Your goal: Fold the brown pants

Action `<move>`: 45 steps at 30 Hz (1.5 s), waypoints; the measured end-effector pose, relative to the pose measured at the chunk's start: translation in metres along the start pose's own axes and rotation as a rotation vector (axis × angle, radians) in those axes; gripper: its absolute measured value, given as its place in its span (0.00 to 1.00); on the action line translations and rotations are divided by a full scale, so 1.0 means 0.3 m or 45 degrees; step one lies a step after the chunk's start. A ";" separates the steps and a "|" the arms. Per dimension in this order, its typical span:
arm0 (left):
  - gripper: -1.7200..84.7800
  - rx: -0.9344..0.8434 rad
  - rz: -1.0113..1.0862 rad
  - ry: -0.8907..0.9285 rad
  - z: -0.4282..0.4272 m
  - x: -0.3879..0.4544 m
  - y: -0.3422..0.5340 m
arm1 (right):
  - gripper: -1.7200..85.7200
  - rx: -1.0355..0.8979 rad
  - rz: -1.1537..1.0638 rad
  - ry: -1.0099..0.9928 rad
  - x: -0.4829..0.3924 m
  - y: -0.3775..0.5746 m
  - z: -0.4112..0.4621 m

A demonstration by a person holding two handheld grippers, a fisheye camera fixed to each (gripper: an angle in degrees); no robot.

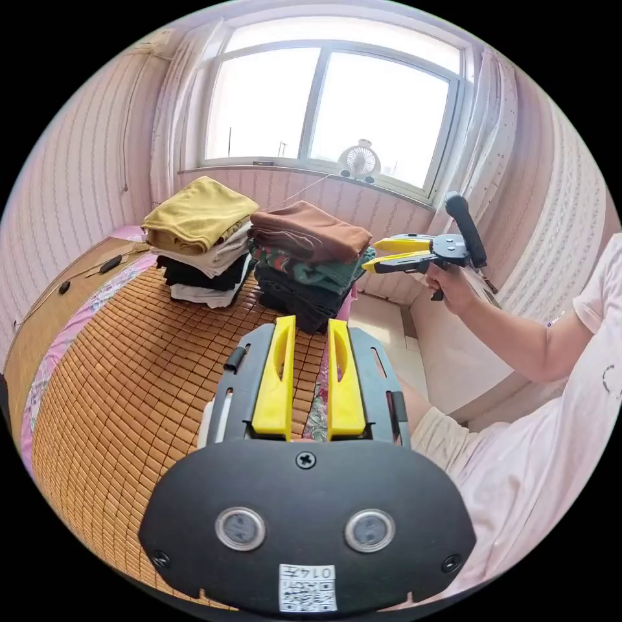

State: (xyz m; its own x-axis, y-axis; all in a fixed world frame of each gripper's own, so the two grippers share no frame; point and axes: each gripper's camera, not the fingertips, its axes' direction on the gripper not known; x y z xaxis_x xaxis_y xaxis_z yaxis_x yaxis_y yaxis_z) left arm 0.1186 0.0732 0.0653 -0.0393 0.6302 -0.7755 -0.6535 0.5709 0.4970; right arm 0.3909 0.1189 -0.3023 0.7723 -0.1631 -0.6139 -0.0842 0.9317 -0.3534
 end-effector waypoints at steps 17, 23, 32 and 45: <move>0.19 -0.193 0.244 -0.096 0.640 0.191 -0.468 | 0.16 -0.154 -0.241 -0.266 0.238 -0.349 0.041; 0.12 -0.204 0.191 -0.068 0.690 0.192 -0.525 | 0.09 -0.091 -0.189 -0.296 0.404 -0.363 -0.052; 0.01 -0.166 0.018 -0.015 0.562 0.151 -0.595 | 0.06 0.166 -0.029 -0.488 0.654 -0.383 -0.269; 0.01 0.373 -0.268 -0.269 -0.639 -0.143 -0.149 | 0.04 0.544 -0.414 -0.909 0.287 -0.715 -0.623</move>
State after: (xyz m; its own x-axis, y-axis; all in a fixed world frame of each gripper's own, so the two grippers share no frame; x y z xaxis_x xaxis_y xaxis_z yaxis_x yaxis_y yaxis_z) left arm 0.0046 -0.0803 0.0016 0.2484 0.5605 -0.7900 -0.3868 0.8051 0.4496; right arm 0.3575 -0.1556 -0.4112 0.9371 -0.3322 0.1072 0.3391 0.9393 -0.0530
